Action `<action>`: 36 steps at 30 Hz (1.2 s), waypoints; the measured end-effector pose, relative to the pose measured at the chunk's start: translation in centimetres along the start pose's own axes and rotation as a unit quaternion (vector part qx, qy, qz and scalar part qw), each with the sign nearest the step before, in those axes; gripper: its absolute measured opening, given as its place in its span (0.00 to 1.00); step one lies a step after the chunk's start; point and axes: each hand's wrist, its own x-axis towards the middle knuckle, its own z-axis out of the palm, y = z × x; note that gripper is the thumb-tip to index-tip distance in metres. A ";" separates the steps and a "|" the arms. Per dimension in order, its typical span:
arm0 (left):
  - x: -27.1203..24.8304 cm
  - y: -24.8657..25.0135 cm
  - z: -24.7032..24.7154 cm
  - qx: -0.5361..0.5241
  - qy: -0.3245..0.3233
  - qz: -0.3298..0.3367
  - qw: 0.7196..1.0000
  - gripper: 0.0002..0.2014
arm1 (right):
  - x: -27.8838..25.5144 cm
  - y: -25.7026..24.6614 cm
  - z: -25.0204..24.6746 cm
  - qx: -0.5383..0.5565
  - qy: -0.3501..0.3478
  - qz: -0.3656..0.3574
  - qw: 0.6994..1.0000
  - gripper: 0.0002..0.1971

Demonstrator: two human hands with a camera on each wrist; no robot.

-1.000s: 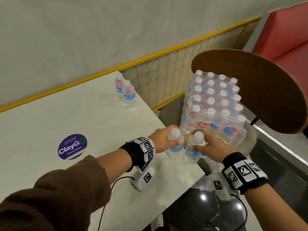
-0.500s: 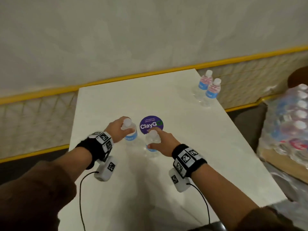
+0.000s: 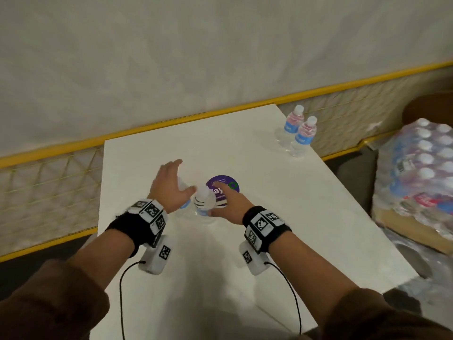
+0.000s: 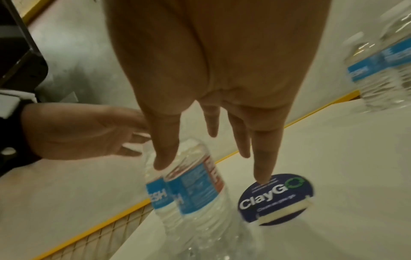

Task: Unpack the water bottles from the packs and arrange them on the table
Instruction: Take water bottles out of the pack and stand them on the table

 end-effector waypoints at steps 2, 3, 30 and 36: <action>-0.2 3.2 0.0 0.062 0.070 0.080 0.992 0.35 | -1.7 2.1 -1.9 -0.027 -0.001 0.035 0.999 0.37; -0.3 4.9 0.5 0.074 0.085 0.117 0.987 0.33 | -2.7 3.3 -3.1 -0.036 -0.004 0.059 0.998 0.34; -2.0 43.1 37.9 -0.158 -0.240 0.052 0.956 0.37 | -20.3 31.4 -32.2 0.092 0.283 0.223 0.928 0.17; -0.2 42.7 34.9 -0.032 -0.203 0.127 0.970 0.18 | -18.7 32.4 -32.8 0.127 0.321 0.256 0.903 0.14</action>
